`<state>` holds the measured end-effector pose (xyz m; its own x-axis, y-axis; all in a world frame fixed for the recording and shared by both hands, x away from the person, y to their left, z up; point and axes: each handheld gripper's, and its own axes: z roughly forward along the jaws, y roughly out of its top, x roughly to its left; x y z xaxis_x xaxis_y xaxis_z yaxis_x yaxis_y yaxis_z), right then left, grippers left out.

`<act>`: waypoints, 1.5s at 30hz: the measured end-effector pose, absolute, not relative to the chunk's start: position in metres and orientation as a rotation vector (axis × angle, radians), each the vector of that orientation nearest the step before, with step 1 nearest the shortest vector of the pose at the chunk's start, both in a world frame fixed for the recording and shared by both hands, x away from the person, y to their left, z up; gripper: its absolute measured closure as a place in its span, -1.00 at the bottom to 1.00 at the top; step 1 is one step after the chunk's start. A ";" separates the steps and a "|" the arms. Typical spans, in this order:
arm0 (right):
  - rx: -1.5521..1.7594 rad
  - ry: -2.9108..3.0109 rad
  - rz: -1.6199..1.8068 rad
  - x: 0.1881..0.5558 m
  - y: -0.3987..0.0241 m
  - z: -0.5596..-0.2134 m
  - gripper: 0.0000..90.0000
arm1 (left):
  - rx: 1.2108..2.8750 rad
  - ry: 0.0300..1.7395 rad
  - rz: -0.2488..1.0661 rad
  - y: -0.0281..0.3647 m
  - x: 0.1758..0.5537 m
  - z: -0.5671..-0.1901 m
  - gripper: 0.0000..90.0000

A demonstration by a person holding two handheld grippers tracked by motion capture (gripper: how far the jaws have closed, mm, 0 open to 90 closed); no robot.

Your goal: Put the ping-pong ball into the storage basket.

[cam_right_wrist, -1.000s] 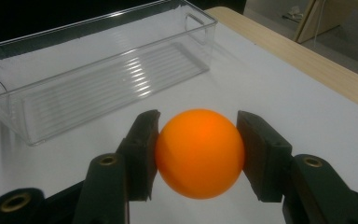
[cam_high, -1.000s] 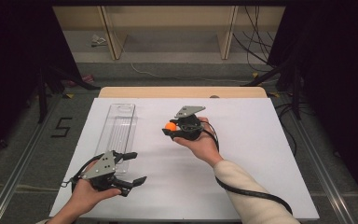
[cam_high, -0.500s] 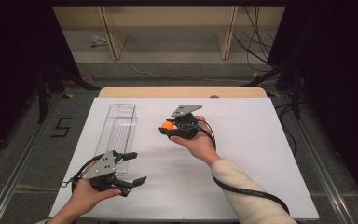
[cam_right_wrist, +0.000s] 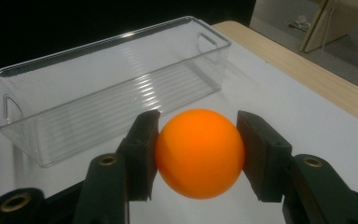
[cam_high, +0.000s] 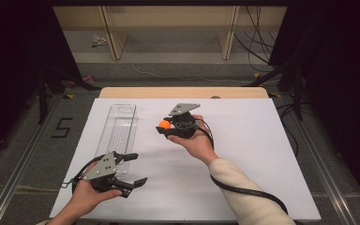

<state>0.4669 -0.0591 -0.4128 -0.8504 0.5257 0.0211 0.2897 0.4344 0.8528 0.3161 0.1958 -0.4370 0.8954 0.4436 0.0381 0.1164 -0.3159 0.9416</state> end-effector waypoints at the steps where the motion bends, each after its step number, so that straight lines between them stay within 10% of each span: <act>1: 0.710 2.441 1.381 0.467 -0.058 -0.413 0.14 | 1.880 0.414 0.347 0.196 0.316 -0.437 -0.64; 45: 0.655 2.460 1.386 0.471 -0.032 -0.400 0.14 | 1.887 0.408 0.344 0.195 0.316 -0.437 -0.64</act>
